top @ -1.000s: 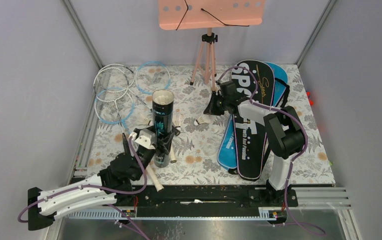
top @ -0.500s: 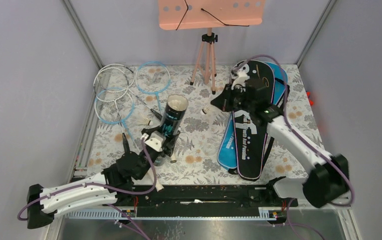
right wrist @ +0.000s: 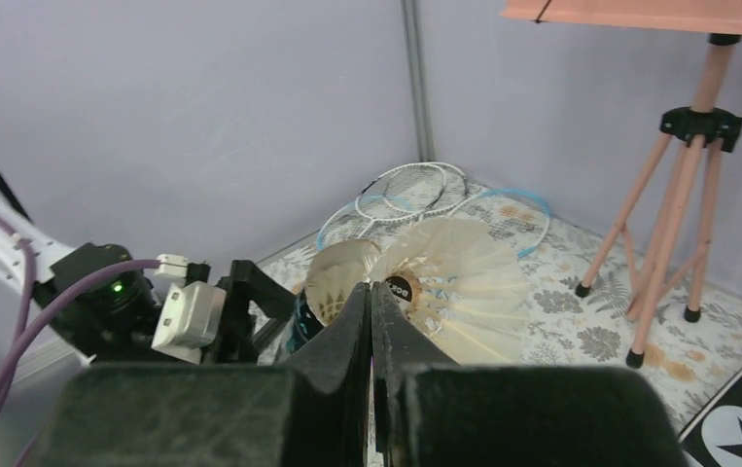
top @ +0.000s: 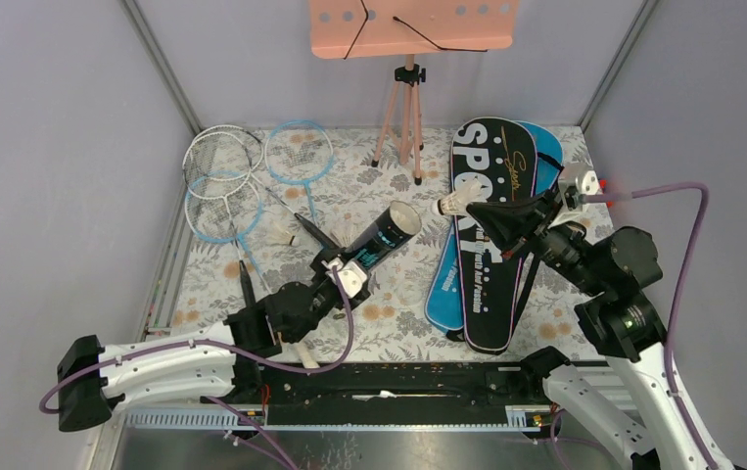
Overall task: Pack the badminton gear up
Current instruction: Pick up the shuttlecock at the center of the board, then place the shuttlecock at the shuttle tube.
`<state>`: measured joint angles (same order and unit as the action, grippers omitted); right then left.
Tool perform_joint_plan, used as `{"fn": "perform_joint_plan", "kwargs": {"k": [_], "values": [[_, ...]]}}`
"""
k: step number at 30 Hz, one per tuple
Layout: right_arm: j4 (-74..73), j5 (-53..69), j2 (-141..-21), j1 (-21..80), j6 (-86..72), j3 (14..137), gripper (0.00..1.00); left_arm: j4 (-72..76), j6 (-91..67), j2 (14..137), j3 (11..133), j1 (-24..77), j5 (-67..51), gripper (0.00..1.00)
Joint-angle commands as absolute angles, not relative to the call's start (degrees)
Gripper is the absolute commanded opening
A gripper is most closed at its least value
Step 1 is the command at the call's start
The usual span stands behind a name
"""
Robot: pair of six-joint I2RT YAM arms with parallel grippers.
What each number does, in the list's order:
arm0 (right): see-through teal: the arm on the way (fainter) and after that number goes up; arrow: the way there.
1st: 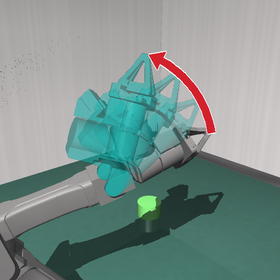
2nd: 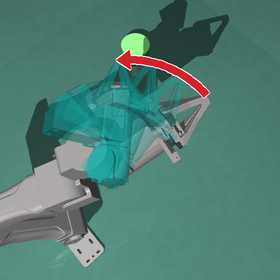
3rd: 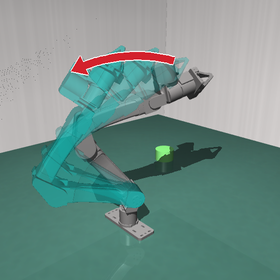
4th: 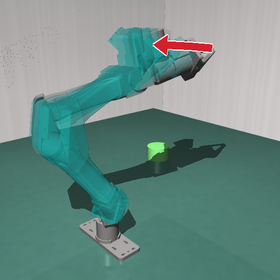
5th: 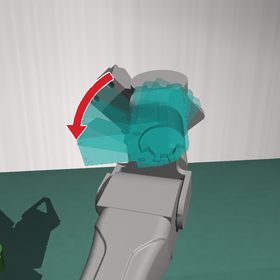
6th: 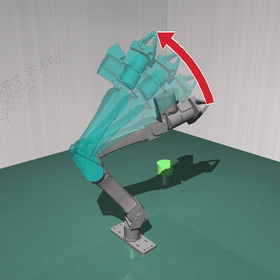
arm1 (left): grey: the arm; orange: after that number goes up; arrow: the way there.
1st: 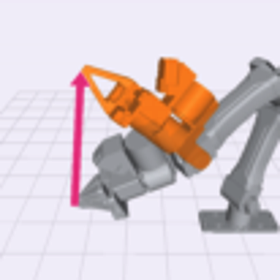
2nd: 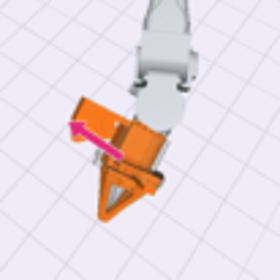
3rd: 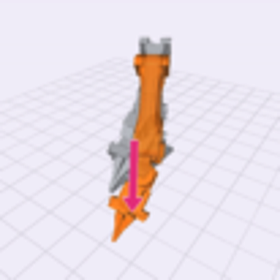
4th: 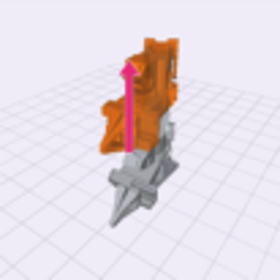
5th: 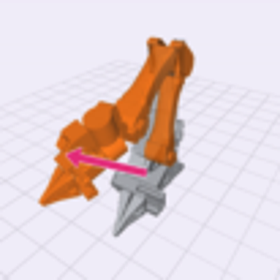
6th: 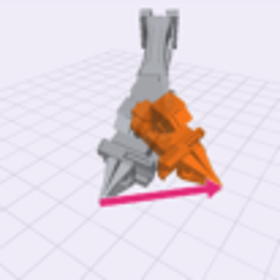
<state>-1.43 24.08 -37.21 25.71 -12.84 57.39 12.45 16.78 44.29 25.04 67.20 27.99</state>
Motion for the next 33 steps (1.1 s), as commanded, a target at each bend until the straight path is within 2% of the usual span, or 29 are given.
{"fn": "perform_joint_plan", "kwargs": {"k": [1, 12, 24, 33], "values": [[-3.0, 32.3, -38.1, 25.7, -12.4, 58.0, 0.00, 15.6, 18.2, 45.1, 28.9, 67.4, 23.7, 0.00], [1.6, 45.8, -46.3, 25.8, -16.0, 58.6, 0.00, 16.8, 18.2, 45.0, 28.5, 67.4, 20.7, 0.00], [0.6, 49.4, -53.3, 28.7, -19.2, 55.7, 0.00, 19.5, 18.7, 44.6, 26.8, 67.4, 17.1, 0.00], [-4.4, 45.3, -58.2, 36.8, -15.7, 56.8, 0.00, 20.1, 18.1, 43.8, 26.3, 67.4, 14.6, 0.00]]}}
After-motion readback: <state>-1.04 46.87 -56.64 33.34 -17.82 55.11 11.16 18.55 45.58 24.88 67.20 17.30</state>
